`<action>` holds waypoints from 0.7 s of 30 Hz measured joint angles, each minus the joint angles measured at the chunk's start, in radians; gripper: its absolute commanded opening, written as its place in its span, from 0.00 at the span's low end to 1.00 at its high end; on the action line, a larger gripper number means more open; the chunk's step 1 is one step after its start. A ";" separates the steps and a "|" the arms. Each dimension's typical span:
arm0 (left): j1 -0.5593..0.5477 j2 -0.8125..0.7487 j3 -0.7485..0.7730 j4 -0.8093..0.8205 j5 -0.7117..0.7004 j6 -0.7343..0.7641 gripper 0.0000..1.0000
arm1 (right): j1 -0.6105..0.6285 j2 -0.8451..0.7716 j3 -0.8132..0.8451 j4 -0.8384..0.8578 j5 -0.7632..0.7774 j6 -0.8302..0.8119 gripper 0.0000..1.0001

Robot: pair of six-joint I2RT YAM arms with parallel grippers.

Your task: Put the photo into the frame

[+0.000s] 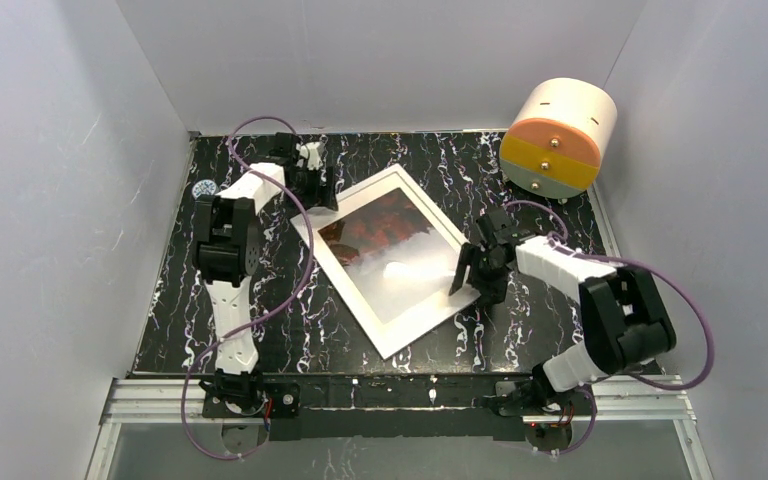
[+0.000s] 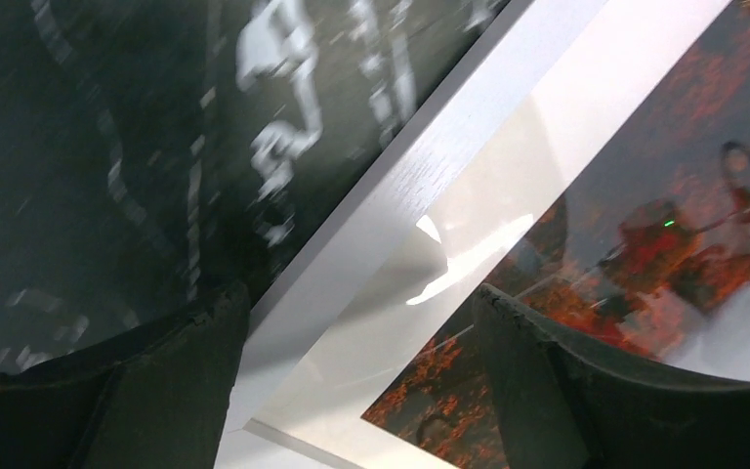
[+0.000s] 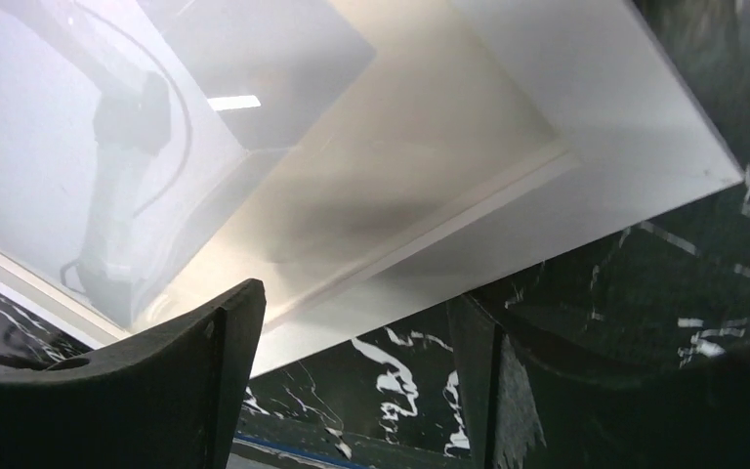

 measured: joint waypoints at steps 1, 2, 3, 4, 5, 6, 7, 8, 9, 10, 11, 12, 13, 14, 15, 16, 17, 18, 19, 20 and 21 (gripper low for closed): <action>0.005 -0.011 -0.011 -0.017 -0.020 0.001 0.76 | -0.010 0.021 0.019 0.002 -0.005 -0.009 0.76; 0.010 -0.026 -0.030 -0.033 -0.050 0.003 0.75 | -0.018 0.045 0.040 0.003 -0.009 -0.018 0.75; 0.015 -0.045 -0.054 -0.046 -0.080 0.004 0.74 | -0.027 0.080 0.074 0.001 -0.012 -0.031 0.74; 0.020 -0.067 -0.083 -0.057 -0.109 0.005 0.73 | -0.033 0.104 0.099 0.001 -0.013 -0.039 0.72; 0.025 -0.093 -0.119 -0.068 -0.137 0.002 0.72 | -0.040 0.131 0.127 0.002 -0.012 -0.048 0.71; 0.029 -0.121 -0.156 -0.082 -0.166 -0.002 0.71 | -0.048 0.159 0.156 0.002 -0.010 -0.058 0.70; 0.034 -0.151 -0.195 -0.100 -0.193 -0.010 0.71 | -0.056 0.188 0.187 0.003 -0.008 -0.066 0.68; 0.037 -0.177 -0.232 -0.115 -0.214 -0.017 0.70 | -0.063 0.211 0.214 0.007 -0.004 -0.071 0.67; 0.041 -0.214 -0.282 -0.130 -0.239 -0.028 0.70 | -0.071 0.242 0.249 0.015 0.004 -0.081 0.65; 0.043 -0.251 -0.330 -0.151 -0.258 -0.042 0.70 | -0.082 0.276 0.289 0.034 0.012 -0.091 0.61; 0.044 -0.287 -0.380 -0.178 -0.272 -0.057 0.70 | -0.089 0.301 0.317 0.055 0.018 -0.099 0.58; 0.044 -0.325 -0.429 -0.206 -0.278 -0.073 0.69 | -0.095 0.332 0.351 0.087 0.027 -0.115 0.56; 0.043 -0.362 -0.476 -0.233 -0.278 -0.091 0.69 | -0.100 0.365 0.389 0.126 0.035 -0.129 0.55; 0.041 -0.397 -0.523 -0.261 -0.273 -0.109 0.69 | -0.103 0.403 0.428 0.164 0.035 -0.140 0.55; 0.037 -0.428 -0.565 -0.286 -0.259 -0.129 0.69 | -0.104 0.441 0.468 0.201 0.034 -0.150 0.55; 0.030 -0.464 -0.612 -0.312 -0.237 -0.151 0.69 | -0.103 0.483 0.514 0.246 0.026 -0.166 0.55; 0.023 -0.486 -0.637 -0.328 -0.217 -0.165 0.69 | -0.102 0.509 0.540 0.274 0.017 -0.172 0.55; 0.015 -0.515 -0.666 -0.339 -0.195 -0.180 0.69 | -0.100 0.537 0.571 0.299 0.007 -0.184 0.55; 0.009 -0.539 -0.686 -0.349 -0.175 -0.193 0.69 | -0.099 0.558 0.594 0.314 0.000 -0.192 0.55; 0.003 -0.568 -0.708 -0.356 -0.153 -0.206 0.70 | -0.097 0.580 0.621 0.326 -0.008 -0.200 0.57; -0.002 -0.600 -0.723 -0.364 -0.136 -0.219 0.73 | -0.094 0.598 0.645 0.334 -0.014 -0.208 0.59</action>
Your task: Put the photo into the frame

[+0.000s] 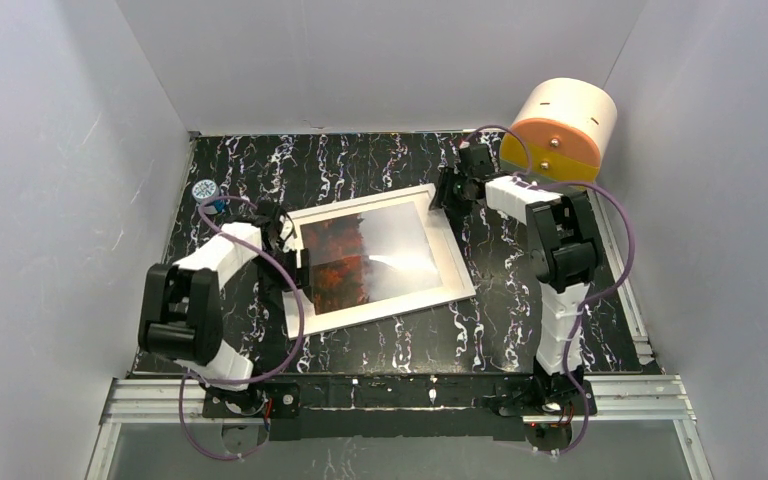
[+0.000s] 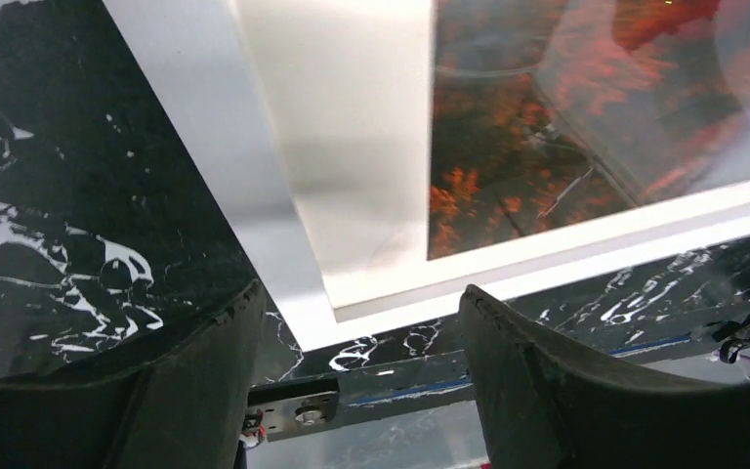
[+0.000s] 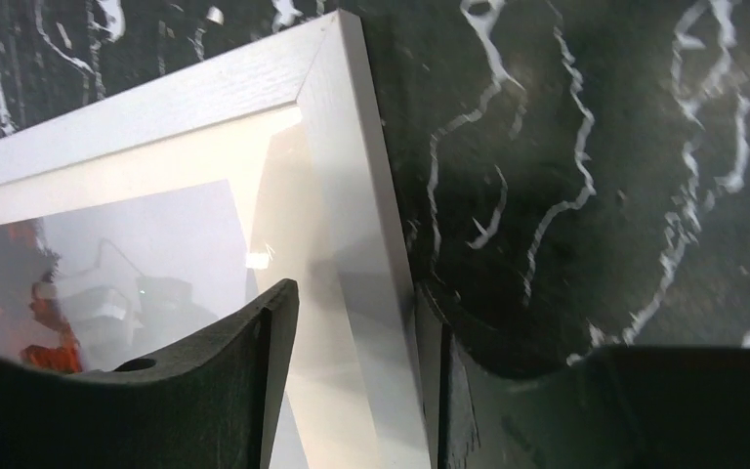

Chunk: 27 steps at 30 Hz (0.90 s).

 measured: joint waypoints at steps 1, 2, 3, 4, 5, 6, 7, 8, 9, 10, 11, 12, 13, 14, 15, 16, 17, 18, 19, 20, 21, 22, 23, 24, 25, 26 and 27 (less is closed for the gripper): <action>-0.003 -0.030 -0.006 -0.013 0.010 -0.013 0.77 | 0.002 0.014 0.019 0.006 -0.006 -0.005 0.63; -0.007 -0.061 -0.005 -0.020 0.010 -0.022 0.80 | 0.005 0.022 0.033 0.008 -0.009 -0.009 0.69; -0.010 -0.085 0.001 -0.027 0.002 -0.029 0.83 | 0.009 0.024 0.040 0.007 -0.009 -0.011 0.71; -0.011 -0.105 0.018 -0.044 -0.017 -0.036 0.85 | 0.014 0.023 0.044 0.000 -0.008 -0.011 0.74; -0.012 -0.117 0.045 -0.061 -0.045 -0.042 0.87 | 0.015 0.022 0.047 -0.008 -0.005 -0.012 0.77; -0.012 -0.122 0.078 -0.071 -0.075 -0.045 0.89 | 0.018 0.018 0.050 -0.018 0.001 -0.010 0.79; -0.012 -0.122 0.115 -0.076 -0.105 -0.044 0.91 | 0.022 0.009 0.050 -0.036 0.012 -0.005 0.79; -0.012 -0.121 0.151 -0.077 -0.134 -0.043 0.92 | 0.025 -0.005 0.049 -0.059 0.024 0.000 0.80; -0.012 -0.119 0.186 -0.074 -0.157 -0.041 0.93 | 0.027 -0.024 0.047 -0.082 0.039 0.012 0.80; -0.012 -0.119 0.217 -0.068 -0.176 -0.037 0.94 | 0.028 -0.052 0.039 -0.099 0.051 0.023 0.80; -0.011 -0.116 0.240 -0.061 -0.187 -0.033 0.94 | 0.028 -0.090 0.023 -0.113 0.059 0.036 0.80; -0.011 -0.110 0.269 -0.051 -0.195 -0.026 0.95 | 0.028 -0.137 0.000 -0.126 0.063 0.048 0.80; -0.011 -0.100 0.296 -0.038 -0.200 -0.018 0.95 | 0.028 -0.192 -0.029 -0.134 0.059 0.062 0.80; -0.011 -0.082 0.325 -0.025 -0.200 -0.010 0.95 | 0.028 -0.252 -0.063 -0.143 0.052 0.074 0.80; -0.011 -0.056 0.359 -0.011 -0.197 -0.002 0.95 | 0.028 -0.314 -0.104 -0.145 0.040 0.086 0.80; -0.011 -0.021 0.394 0.005 -0.192 0.003 0.95 | 0.028 -0.376 -0.145 -0.152 0.021 0.097 0.81; -0.011 0.022 0.435 0.022 -0.184 0.010 0.94 | 0.030 -0.435 -0.193 -0.149 -0.010 0.102 0.80; -0.011 0.071 0.475 0.043 -0.175 0.015 0.95 | 0.032 -0.477 -0.230 -0.151 -0.035 0.107 0.81; -0.011 0.123 0.515 0.068 -0.164 0.021 0.95 | 0.035 -0.525 -0.281 -0.145 -0.076 0.109 0.81; -0.011 0.175 0.550 0.091 -0.152 0.027 0.95 | 0.039 -0.564 -0.332 -0.146 -0.118 0.110 0.82; -0.011 0.226 0.581 0.114 -0.145 0.031 0.95 | 0.042 -0.600 -0.394 -0.150 -0.170 0.109 0.83; -0.011 0.273 0.604 0.140 -0.138 0.034 0.95 | 0.046 -0.617 -0.432 -0.157 -0.203 0.106 0.83; -0.011 0.305 0.618 0.160 -0.134 0.036 0.95 | 0.050 -0.631 -0.476 -0.160 -0.245 0.097 0.84; -0.011 0.341 0.628 0.187 -0.128 0.040 0.95 | 0.056 -0.642 -0.518 -0.170 -0.285 0.090 0.84; -0.011 0.370 0.633 0.211 -0.122 0.045 0.95 | 0.062 -0.652 -0.558 -0.179 -0.320 0.082 0.84; -0.011 0.399 0.635 0.234 -0.114 0.051 0.95 | 0.068 -0.660 -0.592 -0.194 -0.353 0.073 0.85; -0.011 0.418 0.639 0.241 -0.108 0.054 0.95 | 0.074 -0.667 -0.622 -0.204 -0.382 0.068 0.85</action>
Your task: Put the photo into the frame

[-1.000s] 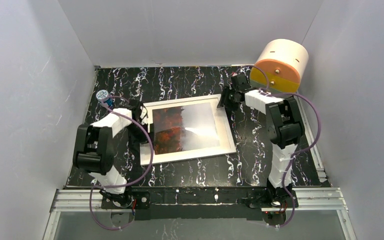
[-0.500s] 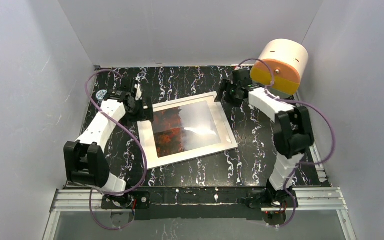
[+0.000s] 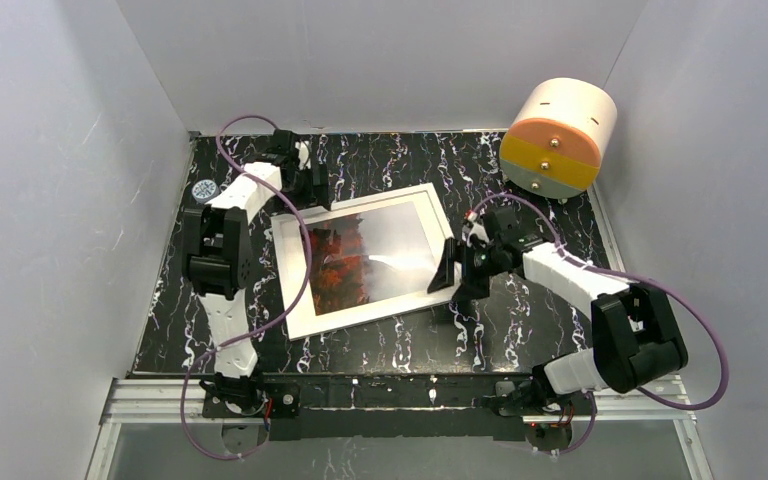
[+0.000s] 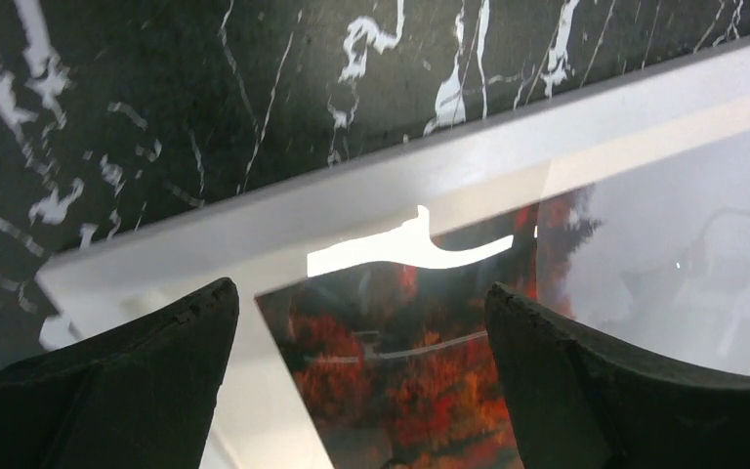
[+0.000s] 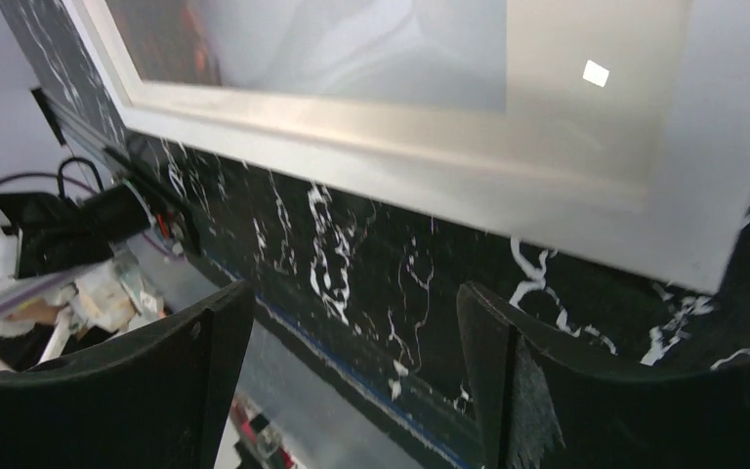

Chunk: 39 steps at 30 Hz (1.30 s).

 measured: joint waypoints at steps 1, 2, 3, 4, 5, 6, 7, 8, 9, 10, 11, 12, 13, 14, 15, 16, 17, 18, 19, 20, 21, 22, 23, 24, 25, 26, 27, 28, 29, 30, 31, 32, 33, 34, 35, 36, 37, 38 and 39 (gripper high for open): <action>0.000 0.022 0.008 0.009 0.010 0.004 0.95 | 0.005 -0.005 -0.021 -0.010 -0.018 -0.003 0.85; 0.000 0.042 0.018 0.022 0.019 0.006 0.95 | 0.011 -0.008 -0.042 -0.019 -0.034 -0.003 0.85; 0.000 0.056 0.022 0.038 0.030 0.008 0.95 | 0.016 -0.009 -0.059 -0.027 -0.043 -0.004 0.85; 0.000 0.065 0.023 0.055 0.042 0.007 0.95 | 0.019 -0.009 -0.073 -0.035 -0.047 -0.004 0.85; 0.000 0.070 0.021 0.076 0.056 0.007 0.96 | 0.021 -0.009 -0.080 -0.042 -0.048 -0.004 0.85; 0.000 0.072 0.019 0.096 0.068 0.006 0.96 | 0.021 -0.009 -0.084 -0.045 -0.049 -0.003 0.85; 0.000 0.072 0.014 0.124 0.081 0.005 0.96 | 0.021 -0.006 -0.086 -0.047 -0.050 -0.004 0.85; 0.000 0.072 0.012 0.148 0.095 0.004 0.96 | 0.021 -0.001 -0.085 -0.046 -0.051 -0.004 0.85; 0.000 0.072 0.012 0.172 0.109 0.003 0.96 | 0.021 0.008 -0.085 -0.044 -0.051 -0.004 0.85; 0.000 0.073 0.012 0.190 0.123 0.004 0.96 | 0.021 0.018 -0.086 -0.044 -0.051 -0.004 0.85; 0.000 0.073 0.012 0.209 0.137 0.005 0.96 | 0.023 0.031 -0.086 -0.043 -0.049 -0.004 0.85; 0.000 0.075 0.012 0.224 0.151 0.005 0.96 | 0.025 0.043 -0.086 -0.042 -0.046 -0.005 0.85; 0.000 0.078 0.012 0.235 0.164 0.005 0.96 | 0.025 0.054 -0.088 -0.041 -0.042 -0.005 0.85; 0.000 0.085 0.013 0.246 0.177 0.005 0.96 | 0.026 0.063 -0.088 -0.042 -0.037 -0.006 0.85; 0.000 0.094 0.013 0.255 0.190 0.006 0.95 | 0.026 0.069 -0.089 -0.042 -0.031 -0.007 0.85; 0.000 0.106 0.013 0.256 0.199 0.006 0.95 | 0.026 0.077 -0.089 -0.041 -0.018 -0.008 0.86; 0.000 0.120 0.013 0.254 0.204 0.005 0.95 | 0.026 0.081 -0.089 -0.041 -0.010 -0.009 0.86; 0.000 0.132 0.013 0.251 0.207 0.004 0.95 | 0.026 0.084 -0.088 -0.041 -0.007 -0.007 0.86; 0.000 0.143 0.013 0.253 0.207 0.007 0.95 | 0.026 0.084 -0.088 -0.040 -0.003 -0.006 0.86; 0.000 0.153 0.019 0.258 0.208 0.007 0.94 | 0.026 0.085 -0.087 -0.037 0.002 -0.003 0.86; 0.000 0.153 0.022 0.257 0.213 0.006 0.94 | 0.026 0.087 -0.085 -0.034 0.006 0.000 0.86; 0.002 0.154 0.023 0.253 0.215 0.006 0.93 | 0.027 0.090 -0.082 -0.030 0.011 0.005 0.86; 0.003 0.155 0.025 0.250 0.219 0.006 0.92 | 0.027 0.096 -0.077 -0.021 0.014 0.011 0.86; 0.003 0.155 0.026 0.245 0.222 0.007 0.91 | 0.027 0.103 -0.070 -0.013 0.020 0.021 0.86; 0.003 0.155 0.027 0.242 0.222 0.007 0.90 | 0.027 0.112 -0.061 -0.001 0.029 0.031 0.86; 0.003 0.155 0.029 0.237 0.223 0.008 0.90 | 0.027 0.123 -0.049 0.018 0.041 0.043 0.86; 0.004 0.155 0.030 0.233 0.222 0.008 0.89 | 0.027 0.132 -0.039 0.033 0.054 0.058 0.86; 0.005 0.155 0.030 0.229 0.219 0.009 0.89 | 0.026 0.138 -0.032 0.039 0.063 0.073 0.86; 0.006 0.153 0.029 0.226 0.217 0.007 0.88 | 0.025 0.144 -0.025 0.048 0.076 0.092 0.85; 0.007 0.150 0.022 0.228 0.214 0.006 0.86 | 0.023 0.148 -0.019 0.060 0.091 0.112 0.85; 0.009 0.141 0.008 0.231 0.208 0.006 0.84 | 0.018 0.153 -0.013 0.073 0.108 0.131 0.85; 0.011 0.129 -0.010 0.233 0.200 0.004 0.82 | 0.013 0.160 -0.006 0.084 0.120 0.145 0.85; 0.014 0.116 -0.028 0.235 0.192 0.002 0.80 | 0.003 0.171 0.007 0.093 0.136 0.159 0.85; 0.018 0.098 -0.052 0.237 0.182 -0.001 0.77 | -0.008 0.187 0.026 0.101 0.151 0.168 0.84; 0.022 0.082 -0.077 0.236 0.171 -0.005 0.73 | -0.019 0.207 0.047 0.110 0.164 0.176 0.84; 0.027 0.067 -0.099 0.236 0.165 -0.010 0.71 | -0.029 0.230 0.074 0.120 0.177 0.180 0.84; 0.031 0.051 -0.121 0.234 0.160 -0.014 0.68 | -0.041 0.256 0.103 0.131 0.190 0.181 0.84; 0.034 0.034 -0.145 0.233 0.150 -0.019 0.66 | -0.052 0.281 0.133 0.143 0.205 0.179 0.83; 0.037 0.016 -0.170 0.231 0.139 -0.024 0.64 | -0.060 0.303 0.158 0.156 0.216 0.177 0.82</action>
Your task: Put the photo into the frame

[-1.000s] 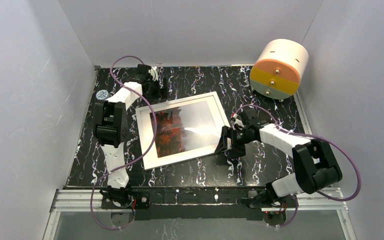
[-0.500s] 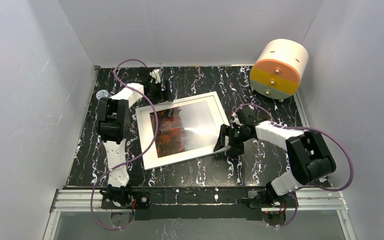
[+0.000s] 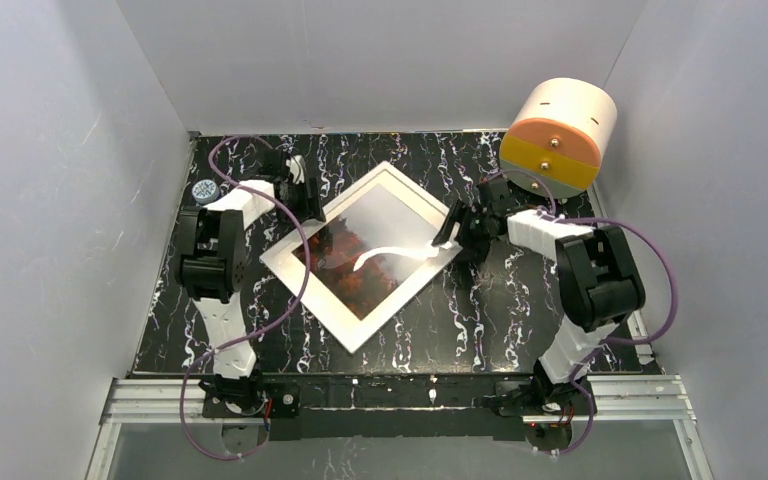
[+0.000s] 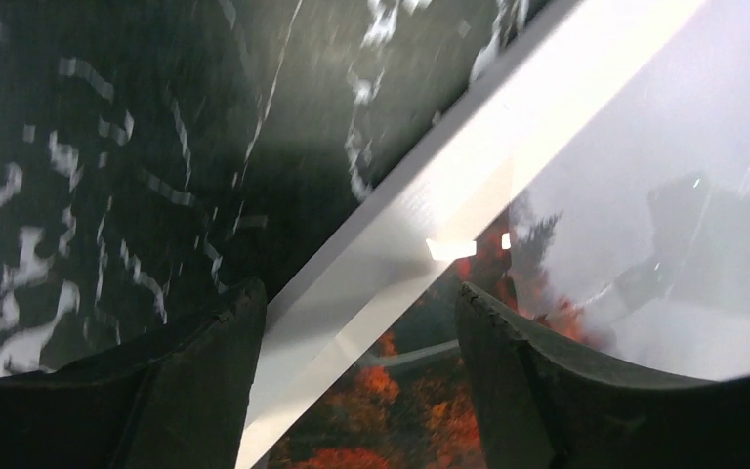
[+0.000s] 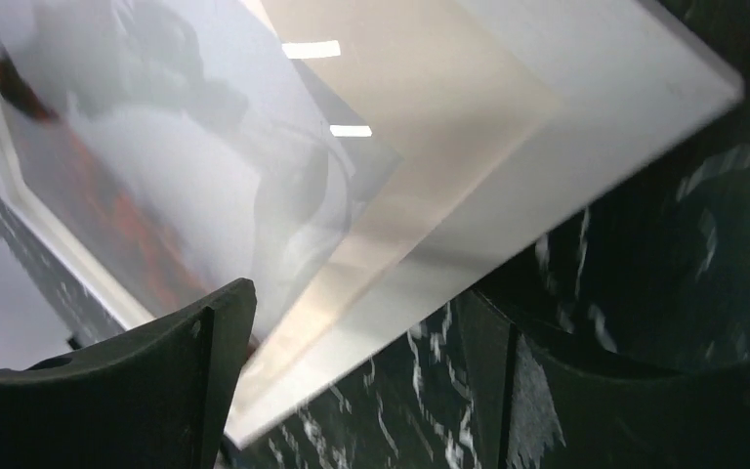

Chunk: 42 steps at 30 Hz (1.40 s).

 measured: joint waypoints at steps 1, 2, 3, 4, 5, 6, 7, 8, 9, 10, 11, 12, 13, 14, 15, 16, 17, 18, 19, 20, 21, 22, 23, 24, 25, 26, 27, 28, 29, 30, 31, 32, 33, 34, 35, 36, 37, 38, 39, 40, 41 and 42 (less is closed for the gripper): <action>0.003 -0.018 -0.027 -0.003 -0.009 -0.006 0.62 | -0.009 0.027 0.030 0.017 0.010 -0.006 0.82; 0.005 -0.039 -0.053 -0.009 -0.017 -0.011 0.59 | -0.018 0.055 0.061 0.039 0.019 -0.016 0.81; 0.006 -0.058 -0.079 -0.014 -0.025 -0.017 0.56 | -0.024 0.084 0.090 0.060 0.026 -0.023 0.79; 0.007 -0.078 -0.104 -0.019 -0.032 -0.023 0.53 | -0.029 0.111 0.119 0.082 0.033 -0.031 0.78; 0.007 -0.094 -0.127 -0.026 -0.040 -0.030 0.51 | -0.033 0.138 0.148 0.104 0.035 -0.040 0.78; 0.007 -0.112 -0.150 -0.035 -0.048 -0.036 0.48 | -0.036 0.159 0.167 0.127 0.035 -0.046 0.78; 0.007 -0.130 -0.175 -0.040 -0.055 -0.043 0.46 | -0.040 0.189 0.193 0.160 0.033 -0.052 0.78; 0.007 -0.145 -0.192 -0.045 -0.058 -0.051 0.44 | -0.043 0.207 0.208 0.184 0.029 -0.055 0.78; 0.007 -0.162 -0.216 -0.051 -0.060 -0.056 0.43 | -0.045 0.228 0.225 0.212 0.022 -0.060 0.78; 0.007 -0.182 -0.240 -0.056 -0.060 -0.064 0.42 | -0.047 0.247 0.239 0.240 0.012 -0.065 0.78; 0.007 -0.198 -0.262 -0.059 -0.060 -0.068 0.42 | -0.048 0.266 0.253 0.266 0.002 -0.069 0.78; 0.007 -0.220 -0.289 -0.063 -0.056 -0.076 0.42 | -0.048 0.281 0.266 0.283 -0.006 -0.071 0.78; 0.006 -0.244 -0.319 -0.068 -0.052 -0.085 0.42 | -0.048 0.298 0.282 0.299 -0.016 -0.073 0.78; 0.006 -0.264 -0.341 -0.075 -0.048 -0.092 0.42 | -0.048 0.316 0.299 0.314 -0.027 -0.073 0.78; 0.003 -0.281 -0.360 -0.084 -0.045 -0.100 0.43 | -0.048 0.329 0.313 0.322 -0.037 -0.074 0.78; 0.000 -0.293 -0.373 -0.091 -0.043 -0.104 0.44 | -0.047 0.337 0.323 0.324 -0.045 -0.074 0.79; -0.003 -0.305 -0.384 -0.100 -0.043 -0.109 0.45 | -0.046 0.341 0.329 0.323 -0.048 -0.076 0.80; -0.008 -0.315 -0.391 -0.115 -0.044 -0.114 0.47 | -0.044 0.341 0.332 0.318 -0.049 -0.076 0.80; -0.013 -0.325 -0.392 -0.128 -0.045 -0.119 0.50 | -0.041 0.341 0.334 0.309 -0.047 -0.077 0.81; -0.019 -0.335 -0.390 -0.141 -0.050 -0.121 0.51 | -0.038 0.340 0.341 0.291 -0.041 -0.078 0.82; -0.022 -0.344 -0.384 -0.154 -0.058 -0.124 0.54 | -0.036 0.336 0.345 0.274 -0.032 -0.080 0.83; -0.025 -0.351 -0.373 -0.169 -0.064 -0.126 0.57 | -0.034 0.327 0.346 0.248 -0.018 -0.080 0.83; -0.027 -0.359 -0.356 -0.187 -0.076 -0.127 0.60 | -0.033 0.312 0.346 0.213 0.003 -0.082 0.84; -0.028 -0.366 -0.333 -0.204 -0.088 -0.127 0.63 | -0.031 0.290 0.346 0.169 0.028 -0.085 0.84; -0.031 -0.376 -0.309 -0.217 -0.101 -0.127 0.65 | -0.031 0.259 0.341 0.133 0.056 -0.093 0.85; -0.032 -0.388 -0.284 -0.229 -0.116 -0.127 0.67 | -0.032 0.219 0.335 0.100 0.086 -0.101 0.85; -0.032 -0.400 -0.263 -0.237 -0.127 -0.126 0.68 | -0.034 0.172 0.324 0.074 0.118 -0.108 0.85; -0.032 -0.418 -0.240 -0.246 -0.141 -0.126 0.70 | -0.036 0.126 0.314 0.055 0.143 -0.115 0.85; -0.032 -0.438 -0.220 -0.254 -0.153 -0.124 0.72 | -0.040 0.064 0.299 0.036 0.171 -0.125 0.85; -0.032 -0.465 -0.198 -0.264 -0.166 -0.122 0.75 | -0.041 0.000 0.286 0.014 0.196 -0.131 0.85; -0.032 -0.487 -0.184 -0.274 -0.172 -0.121 0.83 | -0.042 -0.061 0.274 -0.005 0.219 -0.138 0.84; -0.032 -0.515 -0.168 -0.286 -0.179 -0.119 0.90 | -0.045 -0.131 0.259 -0.027 0.244 -0.148 0.84; -0.032 -0.538 -0.155 -0.297 -0.183 -0.117 0.95 | -0.046 -0.188 0.247 -0.045 0.262 -0.154 0.84; -0.032 -0.570 -0.143 -0.306 -0.187 -0.118 0.98 | -0.047 -0.263 0.225 -0.062 0.290 -0.163 0.85; -0.032 -0.603 -0.137 -0.312 -0.192 -0.118 0.98 | -0.047 -0.320 0.210 -0.082 0.309 -0.169 0.85; -0.032 -0.643 -0.136 -0.316 -0.196 -0.121 0.98 | -0.046 -0.384 0.192 -0.112 0.336 -0.177 0.85; -0.032 -0.678 -0.136 -0.323 -0.201 -0.122 0.98 | -0.046 -0.440 0.179 -0.143 0.361 -0.184 0.84; -0.032 -0.727 -0.136 -0.334 -0.204 -0.123 0.98 | -0.046 -0.495 0.170 -0.180 0.386 -0.192 0.84; -0.032 -0.763 -0.136 -0.338 -0.204 -0.123 0.98 | -0.046 -0.545 0.165 -0.213 0.406 -0.203 0.84; -0.032 -0.806 -0.137 -0.343 -0.206 -0.125 0.98 | -0.046 -0.589 0.163 -0.242 0.420 -0.212 0.85; -0.032 -0.850 -0.138 -0.347 -0.213 -0.127 0.98 | -0.047 -0.628 0.160 -0.266 0.430 -0.224 0.85; -0.032 -0.887 -0.139 -0.352 -0.221 -0.128 0.98 | -0.046 -0.668 0.159 -0.292 0.439 -0.234 0.86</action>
